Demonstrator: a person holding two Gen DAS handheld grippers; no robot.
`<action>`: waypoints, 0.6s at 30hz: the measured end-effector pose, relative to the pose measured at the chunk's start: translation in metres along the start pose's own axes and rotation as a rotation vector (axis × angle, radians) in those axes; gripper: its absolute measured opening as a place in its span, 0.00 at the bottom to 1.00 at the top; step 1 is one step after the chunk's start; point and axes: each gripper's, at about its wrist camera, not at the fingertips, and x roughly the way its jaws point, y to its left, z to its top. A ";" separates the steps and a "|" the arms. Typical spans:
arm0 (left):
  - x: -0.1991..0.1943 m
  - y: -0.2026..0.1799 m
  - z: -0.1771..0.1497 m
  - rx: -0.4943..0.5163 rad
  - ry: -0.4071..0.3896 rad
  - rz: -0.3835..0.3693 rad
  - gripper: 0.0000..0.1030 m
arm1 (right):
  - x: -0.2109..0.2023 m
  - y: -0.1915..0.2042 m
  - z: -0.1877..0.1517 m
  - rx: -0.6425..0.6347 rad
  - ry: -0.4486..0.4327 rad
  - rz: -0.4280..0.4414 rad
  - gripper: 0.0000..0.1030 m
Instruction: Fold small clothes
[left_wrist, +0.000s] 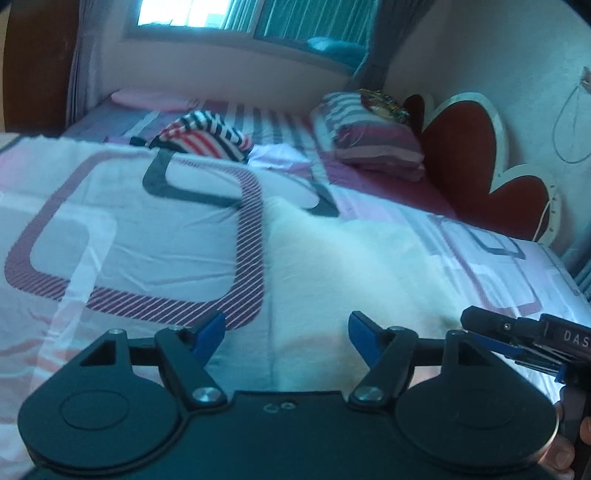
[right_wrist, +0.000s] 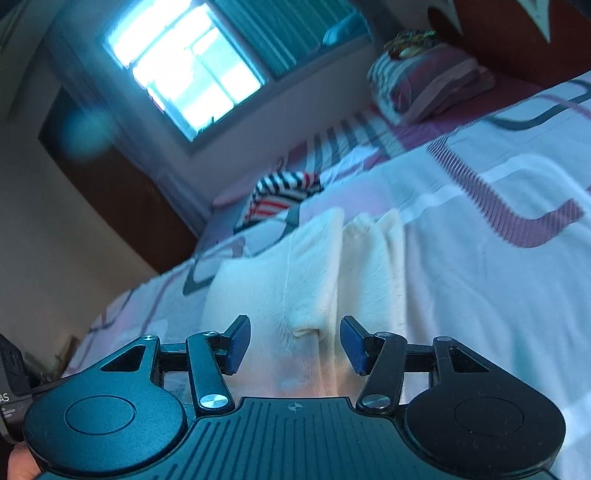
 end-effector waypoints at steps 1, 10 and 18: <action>0.002 0.001 -0.001 -0.010 -0.004 0.011 0.67 | 0.006 0.000 0.000 -0.003 0.015 -0.005 0.53; 0.025 0.017 0.003 -0.041 0.032 0.019 0.70 | 0.034 -0.015 0.006 0.023 0.111 0.022 0.53; 0.034 0.016 0.003 -0.017 0.059 0.008 0.74 | 0.047 0.003 0.004 -0.077 0.160 0.012 0.25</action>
